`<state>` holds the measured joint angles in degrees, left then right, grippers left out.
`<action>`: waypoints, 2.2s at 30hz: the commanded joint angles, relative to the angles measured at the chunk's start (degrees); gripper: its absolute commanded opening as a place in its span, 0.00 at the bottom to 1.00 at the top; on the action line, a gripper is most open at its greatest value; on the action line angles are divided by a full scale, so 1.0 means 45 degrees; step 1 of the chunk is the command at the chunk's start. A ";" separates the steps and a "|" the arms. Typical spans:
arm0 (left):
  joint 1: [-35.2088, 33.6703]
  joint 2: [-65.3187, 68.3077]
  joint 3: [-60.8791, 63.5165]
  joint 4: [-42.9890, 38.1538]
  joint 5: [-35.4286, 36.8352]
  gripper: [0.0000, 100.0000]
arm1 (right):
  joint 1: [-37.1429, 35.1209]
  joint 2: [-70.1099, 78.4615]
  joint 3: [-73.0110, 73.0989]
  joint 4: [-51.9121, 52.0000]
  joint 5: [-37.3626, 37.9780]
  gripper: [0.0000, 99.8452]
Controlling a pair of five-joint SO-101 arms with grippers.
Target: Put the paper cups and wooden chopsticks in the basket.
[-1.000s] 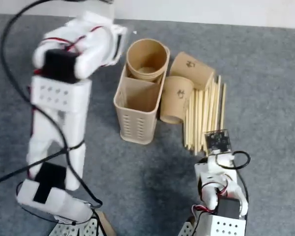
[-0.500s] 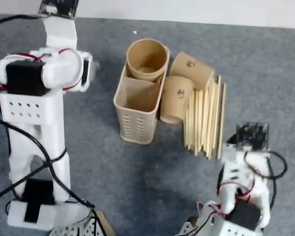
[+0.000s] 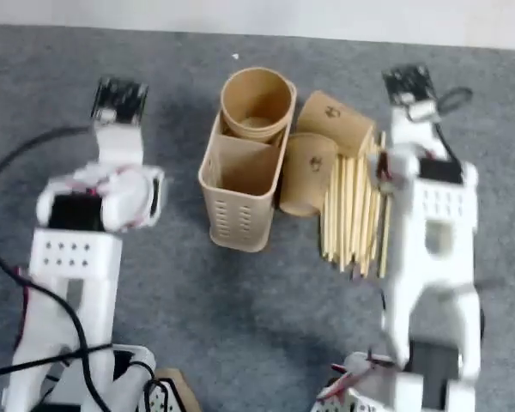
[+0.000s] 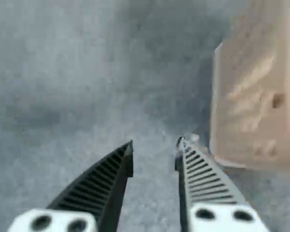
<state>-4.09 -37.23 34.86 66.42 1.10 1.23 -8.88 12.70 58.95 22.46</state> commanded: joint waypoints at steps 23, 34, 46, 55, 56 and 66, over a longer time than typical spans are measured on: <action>-0.0127 -0.1983 0.5265 -0.4396 0.0117 0.17 | -0.2159 0.3155 -0.3253 0.0752 -0.5705 0.09; -0.0127 -0.1983 0.5265 -0.4396 0.0117 0.17 | -0.1729 0.3096 -0.3585 0.2999 -0.2012 0.09; -0.0127 -0.2022 0.5284 -0.4396 0.0117 0.17 | -0.1612 0.3136 -0.4679 0.4484 -0.4357 0.09; 0.0107 -0.1983 0.5284 -0.4396 0.0156 0.17 | -0.2510 0.3194 -0.4698 0.2882 -0.1875 0.09; 0.0107 -0.1983 0.5284 -0.4396 0.0156 0.17 | -0.2491 0.3194 -0.4679 0.2432 -0.1524 0.09; 0.0088 -0.2022 0.5304 -0.4396 0.0137 0.17 | -0.3448 0.3116 -0.4484 0.2686 -0.4611 0.09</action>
<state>-4.26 -44.88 58.86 47.60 1.27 -13.36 5.71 -6.11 67.56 8.48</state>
